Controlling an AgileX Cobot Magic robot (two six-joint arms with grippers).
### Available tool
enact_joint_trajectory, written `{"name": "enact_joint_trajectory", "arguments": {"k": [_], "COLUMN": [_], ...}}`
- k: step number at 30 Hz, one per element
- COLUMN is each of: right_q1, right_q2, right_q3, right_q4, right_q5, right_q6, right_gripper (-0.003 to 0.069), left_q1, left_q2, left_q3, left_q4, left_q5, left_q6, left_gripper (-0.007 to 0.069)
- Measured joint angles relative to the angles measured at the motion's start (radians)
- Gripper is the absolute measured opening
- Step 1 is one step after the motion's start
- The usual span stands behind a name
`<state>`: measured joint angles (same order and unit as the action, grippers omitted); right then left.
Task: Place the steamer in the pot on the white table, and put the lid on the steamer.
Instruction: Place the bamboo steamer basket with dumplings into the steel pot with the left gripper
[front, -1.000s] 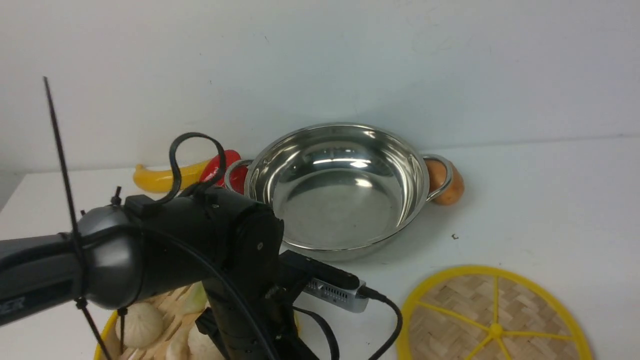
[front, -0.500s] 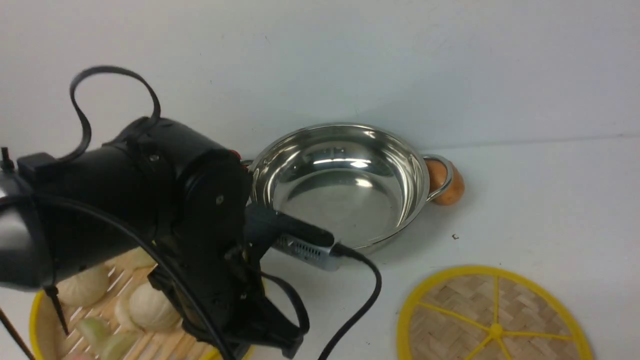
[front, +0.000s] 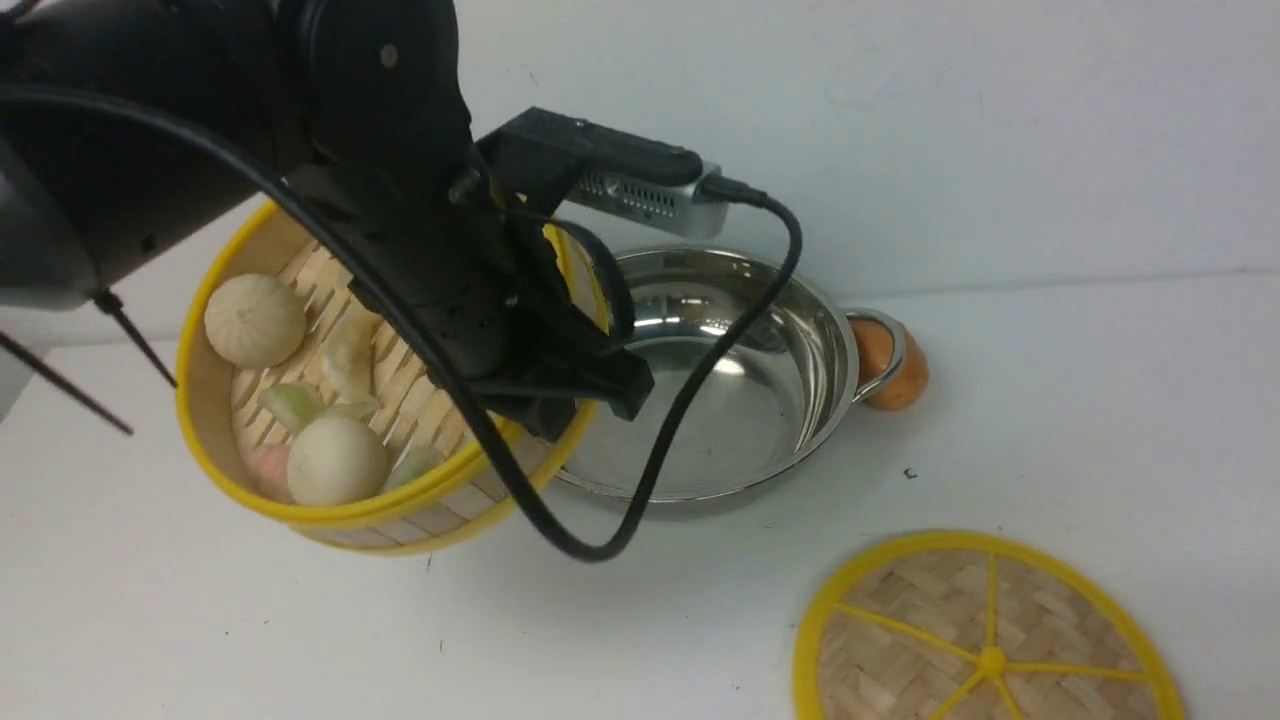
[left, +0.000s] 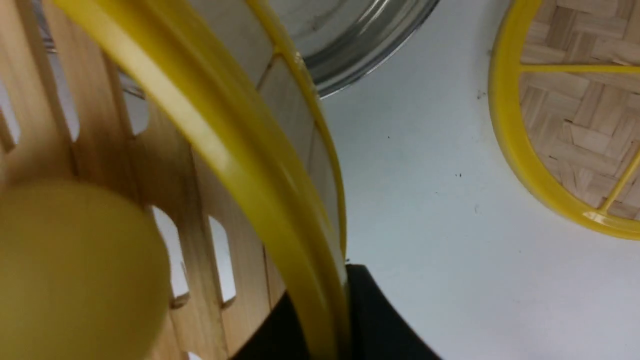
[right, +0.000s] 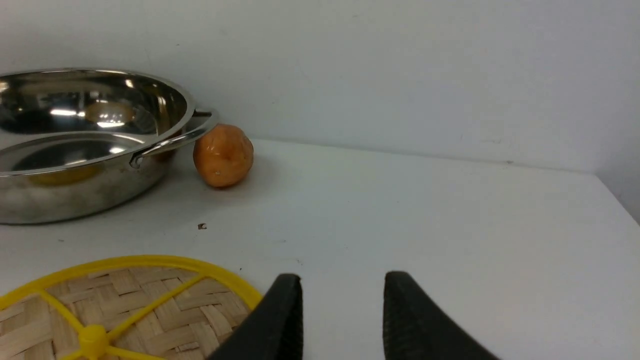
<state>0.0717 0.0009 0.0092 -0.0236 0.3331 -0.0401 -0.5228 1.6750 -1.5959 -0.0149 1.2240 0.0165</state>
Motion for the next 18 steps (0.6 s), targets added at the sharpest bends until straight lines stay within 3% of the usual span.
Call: {"name": "enact_joint_trajectory", "arguments": {"k": [18], "right_q1": [0.000], "right_q2": [0.000], "right_q3": [0.000], "right_q4": [0.000], "right_q5": [0.000], "right_q6": [0.000], "right_gripper": [0.0248], "left_q1": [0.024], "left_q2": [0.217], "left_q3": [-0.181], "left_q4": [-0.006], "left_q5": [0.013], "left_q6": [0.338], "left_gripper": [0.0027]}}
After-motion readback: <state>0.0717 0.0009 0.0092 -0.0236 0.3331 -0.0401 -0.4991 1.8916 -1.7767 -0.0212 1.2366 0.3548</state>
